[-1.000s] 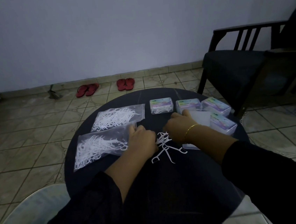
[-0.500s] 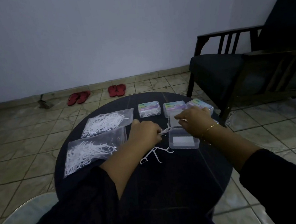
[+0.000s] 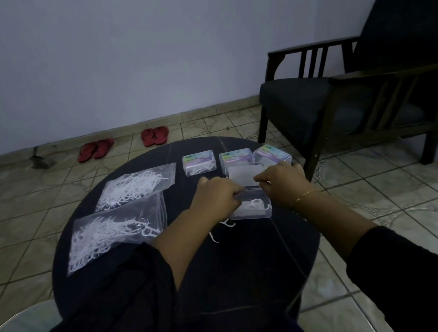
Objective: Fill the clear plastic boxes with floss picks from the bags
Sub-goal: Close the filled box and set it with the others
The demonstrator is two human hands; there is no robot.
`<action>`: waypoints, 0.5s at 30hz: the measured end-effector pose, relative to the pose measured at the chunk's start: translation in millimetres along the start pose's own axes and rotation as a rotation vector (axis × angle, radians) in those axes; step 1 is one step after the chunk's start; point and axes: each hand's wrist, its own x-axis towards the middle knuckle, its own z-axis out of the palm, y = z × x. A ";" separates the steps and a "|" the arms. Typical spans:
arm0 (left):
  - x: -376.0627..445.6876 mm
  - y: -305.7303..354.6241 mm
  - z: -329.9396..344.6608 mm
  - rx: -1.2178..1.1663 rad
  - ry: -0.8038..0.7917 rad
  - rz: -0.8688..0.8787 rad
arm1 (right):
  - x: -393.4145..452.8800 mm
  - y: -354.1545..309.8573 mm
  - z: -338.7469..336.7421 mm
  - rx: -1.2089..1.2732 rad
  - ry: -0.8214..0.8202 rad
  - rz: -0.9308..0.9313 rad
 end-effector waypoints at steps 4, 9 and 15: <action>-11.5 -21.1 2.4 -0.064 0.036 -0.096 | 0.9 -14.8 4.7 0.041 0.018 -0.046; -31.6 -42.4 3.2 -0.063 0.009 -0.175 | -5.3 -46.5 12.7 0.035 -0.037 -0.134; -56.0 -55.9 8.5 0.107 -0.067 -0.258 | -13.5 -83.9 31.5 -0.048 -0.074 -0.112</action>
